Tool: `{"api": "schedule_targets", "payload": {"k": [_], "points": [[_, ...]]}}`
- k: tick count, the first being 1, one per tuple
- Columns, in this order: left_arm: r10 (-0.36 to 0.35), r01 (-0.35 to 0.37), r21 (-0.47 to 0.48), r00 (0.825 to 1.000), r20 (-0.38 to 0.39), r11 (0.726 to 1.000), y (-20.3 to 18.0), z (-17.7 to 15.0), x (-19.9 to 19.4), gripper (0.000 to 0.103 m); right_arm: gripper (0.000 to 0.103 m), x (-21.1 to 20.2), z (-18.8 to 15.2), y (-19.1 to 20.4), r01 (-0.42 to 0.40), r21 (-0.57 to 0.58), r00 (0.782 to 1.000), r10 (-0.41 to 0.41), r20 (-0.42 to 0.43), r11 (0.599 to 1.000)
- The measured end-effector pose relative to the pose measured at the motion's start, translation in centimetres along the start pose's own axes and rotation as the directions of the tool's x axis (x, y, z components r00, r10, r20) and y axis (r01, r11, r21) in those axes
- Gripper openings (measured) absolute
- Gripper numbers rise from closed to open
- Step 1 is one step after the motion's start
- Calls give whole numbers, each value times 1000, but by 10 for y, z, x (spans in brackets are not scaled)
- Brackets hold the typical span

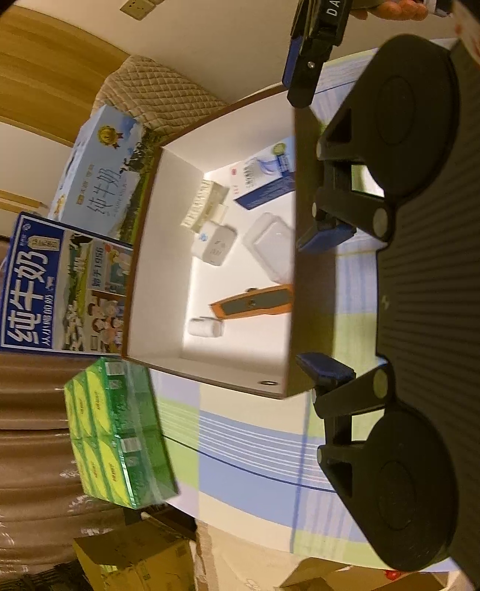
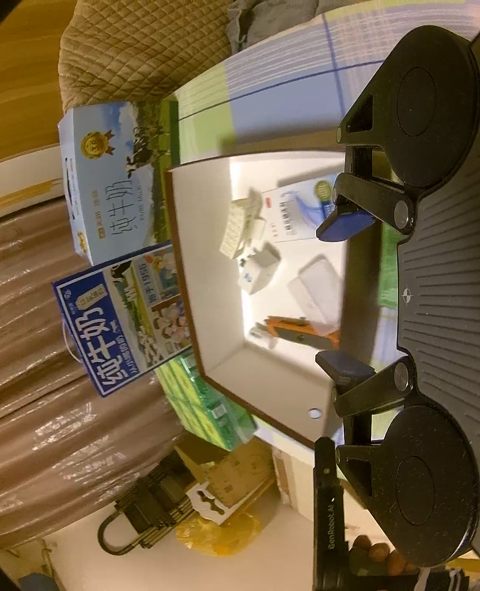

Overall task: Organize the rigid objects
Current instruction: 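Withdraw both grippers from the box back toward the table items, then lower the right gripper onto the green medicine box and grasp it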

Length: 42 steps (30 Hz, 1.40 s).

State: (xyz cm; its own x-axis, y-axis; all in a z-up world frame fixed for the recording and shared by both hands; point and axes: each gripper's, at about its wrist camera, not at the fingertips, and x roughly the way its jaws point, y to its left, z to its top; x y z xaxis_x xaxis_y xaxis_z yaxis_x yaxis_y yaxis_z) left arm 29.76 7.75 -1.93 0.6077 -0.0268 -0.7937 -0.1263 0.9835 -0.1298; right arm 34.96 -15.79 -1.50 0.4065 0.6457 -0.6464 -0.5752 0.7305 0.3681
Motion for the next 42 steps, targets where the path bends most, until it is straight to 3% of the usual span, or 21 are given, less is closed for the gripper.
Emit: {"api": "schedule_targets", "payload": {"k": [9,18,33,42], "points": [[12,-13,-8,997,-72,1000,8,-48,-5,58,62,-15,-41,-8,66,-35,996,-68,-61,997],[31,-35,-22,990,-140,999,11,-80,-5,58,62,-23,-69,-12,73,-36,991,-77,-109,997],[50,-58,-38,982,-182,998,13,-102,-1,58,62,-11,-92,-13,109,-102,980,-124,-154,989],[70,-82,-55,980,-185,995,20,-102,2,58,62,0,-78,-17,124,-149,985,-140,-102,981]]}}
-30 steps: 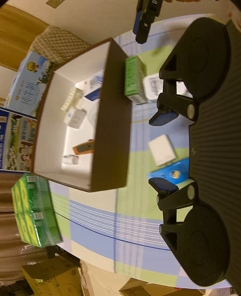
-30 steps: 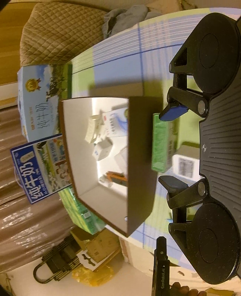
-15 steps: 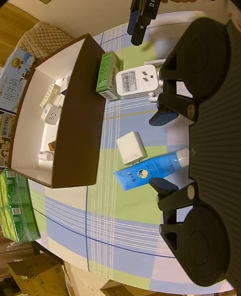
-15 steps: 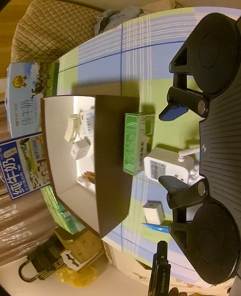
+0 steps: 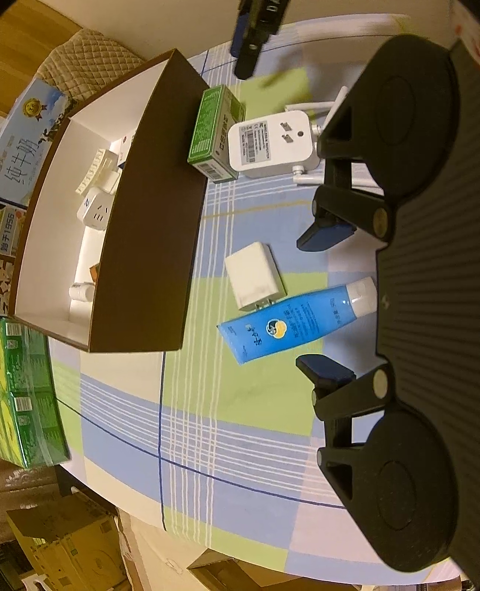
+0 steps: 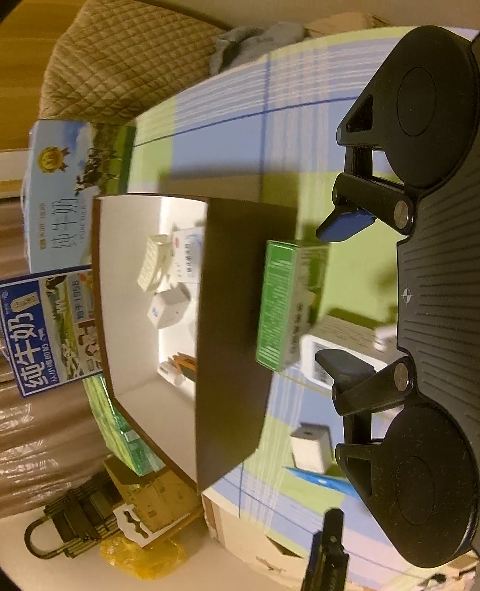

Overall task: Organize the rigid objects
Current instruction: 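Lower the right gripper onto the green medicine box and grasp it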

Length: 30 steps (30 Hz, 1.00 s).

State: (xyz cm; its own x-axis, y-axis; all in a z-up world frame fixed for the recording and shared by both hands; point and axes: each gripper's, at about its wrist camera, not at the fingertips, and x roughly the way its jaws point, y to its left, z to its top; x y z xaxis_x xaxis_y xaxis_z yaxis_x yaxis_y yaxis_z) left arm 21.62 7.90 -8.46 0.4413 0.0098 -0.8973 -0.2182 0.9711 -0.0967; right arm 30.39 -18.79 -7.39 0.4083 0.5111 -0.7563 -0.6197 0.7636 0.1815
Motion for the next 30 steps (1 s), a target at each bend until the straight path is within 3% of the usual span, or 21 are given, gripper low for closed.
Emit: {"api": "schedule_targets", "payload": {"k": [7,17,24,30], "points": [[25,-25,-32,1000,-2,999,13,3,4,58,62,19,16,7,17,-21,1000,-17,3,1000],[44,-45,-68,999,-19,997,31,7,13,58,62,63,25,67,89,-196,996,-92,-9,977],[45,-48,-73,998,-31,996,39,11,20,58,62,93,27,77,194,-191,980,-200,-15,962],[36,-38,-64,999,-40,997,39,13,23,58,62,93,28,65,283,-117,958,-288,-20,952]]}}
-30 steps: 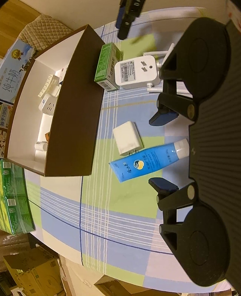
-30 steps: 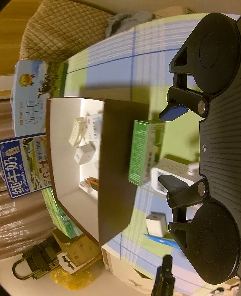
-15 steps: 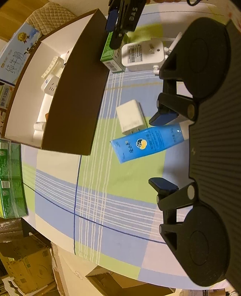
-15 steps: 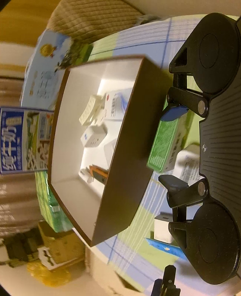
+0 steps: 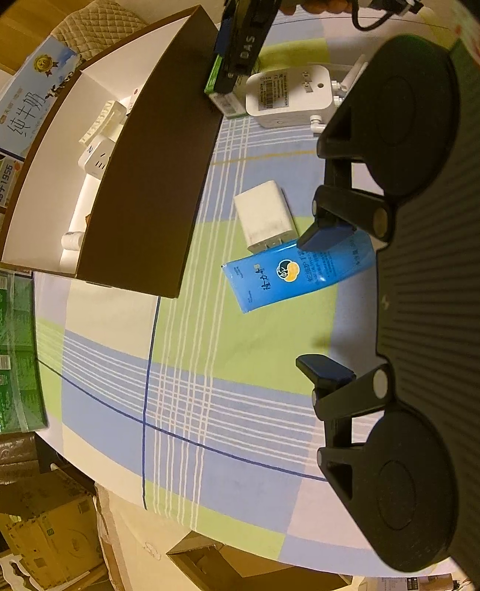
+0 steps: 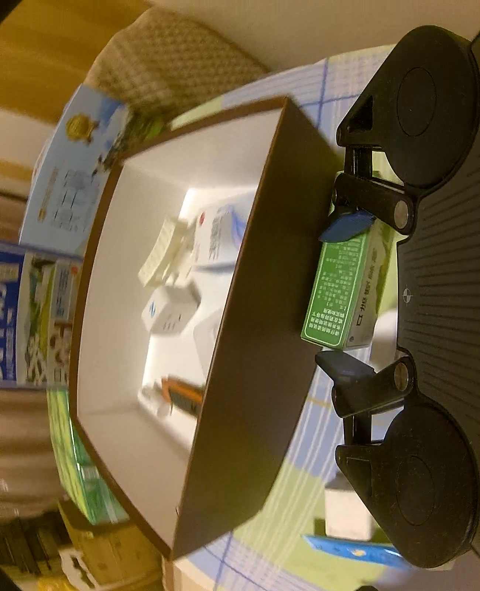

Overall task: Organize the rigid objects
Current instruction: 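Lower the right gripper onto the green medicine box and grasp it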

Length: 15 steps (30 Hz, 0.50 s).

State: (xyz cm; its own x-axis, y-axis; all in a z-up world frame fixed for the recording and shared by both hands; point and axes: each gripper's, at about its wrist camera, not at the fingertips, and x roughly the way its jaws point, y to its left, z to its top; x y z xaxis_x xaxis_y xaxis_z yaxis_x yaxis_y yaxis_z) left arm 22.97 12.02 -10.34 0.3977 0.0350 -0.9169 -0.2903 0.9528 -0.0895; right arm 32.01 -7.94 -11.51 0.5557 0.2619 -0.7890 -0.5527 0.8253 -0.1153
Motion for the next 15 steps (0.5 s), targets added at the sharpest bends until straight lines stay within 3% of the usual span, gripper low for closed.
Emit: {"api": "schedule_targets", "payload": {"k": [8,15], "points": [[-19,20,23,1000,-9,1000,-8,3,5,58,62,-14,-14,-48,65,113,997,-60,-42,991],[-21,22,37,1000,-11,999,-16,4,5,58,62,-37,-40,-103,59,218,994,-38,-102,974]]}}
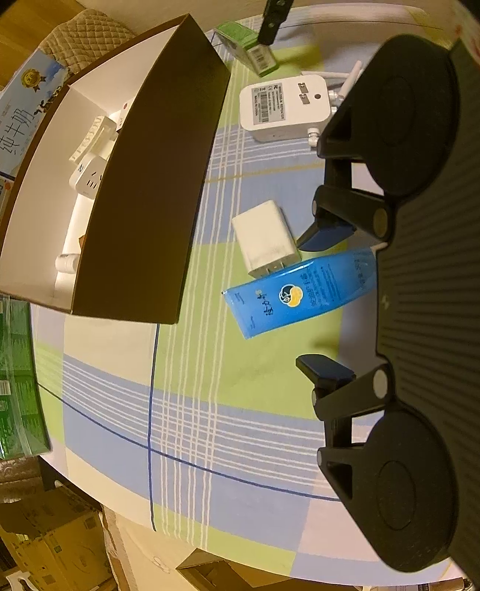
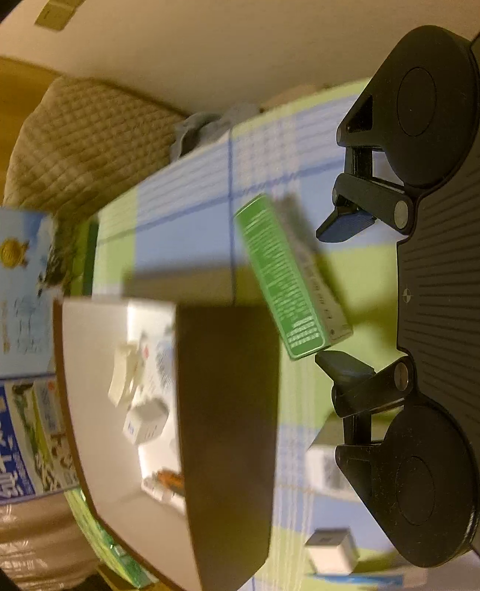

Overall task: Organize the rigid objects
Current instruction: 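Lower the right gripper onto the green medicine box and grasp it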

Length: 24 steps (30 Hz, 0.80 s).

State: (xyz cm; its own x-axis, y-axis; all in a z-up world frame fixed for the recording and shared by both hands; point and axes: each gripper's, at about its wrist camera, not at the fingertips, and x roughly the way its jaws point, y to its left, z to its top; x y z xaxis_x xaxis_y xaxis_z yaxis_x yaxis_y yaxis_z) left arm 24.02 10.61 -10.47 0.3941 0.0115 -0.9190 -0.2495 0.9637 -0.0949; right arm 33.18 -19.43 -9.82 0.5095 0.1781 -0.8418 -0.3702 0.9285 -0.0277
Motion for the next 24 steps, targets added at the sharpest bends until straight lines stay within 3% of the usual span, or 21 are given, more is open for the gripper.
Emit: {"api": "schedule_targets", "payload": {"k": [5,10,20,21,23,24], "points": [[4,-4,6,1000,0,1000,-7,0,0,58,62,-15,-5,-24,8,54,1000,-7,-21,998],[9,-9,2,1000,4,1000,-11,-1,-2,58,62,-29,6,-28,-87,137,996,84,26,987],[22,-22,-36,1000,2,999,-4,-15,-7,58,62,6,18,-18,-41,128,999,43,-8,991],[25,-25,-39,1000,-2,999,-4,-16,-6,58,60,8,16,-21,-43,122,999,44,-6,992],[29,-30,-43,1000,-11,999,-2,-20,-5,58,46,8,14,-25,-72,110,997,73,-7,991],[29,-29,-42,999,-15,999,-3,-21,-4,58,45,7,12,-27,-83,102,996,85,-11,991]]}}
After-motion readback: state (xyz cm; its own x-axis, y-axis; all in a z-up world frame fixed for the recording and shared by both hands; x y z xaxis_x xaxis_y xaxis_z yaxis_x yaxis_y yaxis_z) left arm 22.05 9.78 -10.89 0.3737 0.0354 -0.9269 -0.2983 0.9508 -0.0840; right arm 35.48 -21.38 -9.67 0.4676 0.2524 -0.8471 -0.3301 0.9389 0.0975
